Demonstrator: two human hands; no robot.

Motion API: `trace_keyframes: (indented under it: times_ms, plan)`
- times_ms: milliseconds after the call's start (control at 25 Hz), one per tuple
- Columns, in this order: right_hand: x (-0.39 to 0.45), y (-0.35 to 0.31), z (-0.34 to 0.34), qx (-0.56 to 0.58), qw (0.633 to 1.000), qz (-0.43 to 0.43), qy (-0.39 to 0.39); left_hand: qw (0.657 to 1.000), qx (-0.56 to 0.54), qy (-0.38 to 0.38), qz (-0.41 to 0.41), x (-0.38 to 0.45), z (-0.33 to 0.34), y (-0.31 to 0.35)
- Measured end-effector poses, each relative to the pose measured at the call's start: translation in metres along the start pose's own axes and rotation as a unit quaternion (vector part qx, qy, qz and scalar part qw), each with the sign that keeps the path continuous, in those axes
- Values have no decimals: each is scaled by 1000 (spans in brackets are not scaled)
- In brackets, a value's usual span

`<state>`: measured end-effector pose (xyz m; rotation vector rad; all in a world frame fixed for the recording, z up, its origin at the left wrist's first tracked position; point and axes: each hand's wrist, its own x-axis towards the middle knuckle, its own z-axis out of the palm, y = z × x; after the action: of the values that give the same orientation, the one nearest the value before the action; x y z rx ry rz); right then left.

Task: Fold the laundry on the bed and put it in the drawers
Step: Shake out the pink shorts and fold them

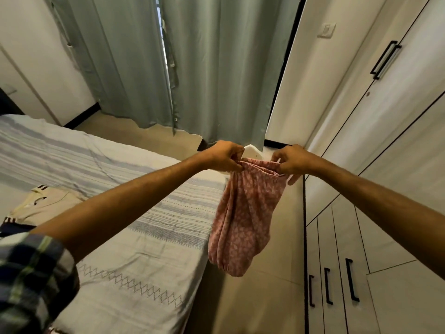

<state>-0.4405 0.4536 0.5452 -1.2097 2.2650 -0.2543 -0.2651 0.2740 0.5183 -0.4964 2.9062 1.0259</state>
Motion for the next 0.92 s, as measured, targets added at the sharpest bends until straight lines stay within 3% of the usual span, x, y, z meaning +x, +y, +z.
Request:
trace_keyframes:
  times_ms: [200, 320, 480, 600, 680, 760, 840, 920]
  plan:
    - [61, 1, 1, 68, 997, 15, -13, 999, -23, -1, -22, 35, 5, -37]
    - [102, -13, -10, 83, 996, 5, -10, 996, 90, 27, -3, 64, -15, -54]
    - [147, -54, -34, 84, 989, -31, 121, 971, 172, 166, 17, 84, -81, -84]
    - [152, -101, -24, 89, 977, -65, 182, 963, 173, 203, 39, 51, -106, -116]
    - [141, -134, 7, 78, 972, -87, 203, 965, 171, 191, 47, 9, -103, -140]
    - [127, -161, 60, 64, 966, -111, 224, 948, 259, 172, 69, -41, -86, -170]
    - [108, -181, 146, 69, 956, -158, 238, 909, 370, 158, 106, -100, -55, -216]
    - [85, -203, 260, 88, 953, -188, 219, 893, 415, 135, 111, -166, -4, -274]
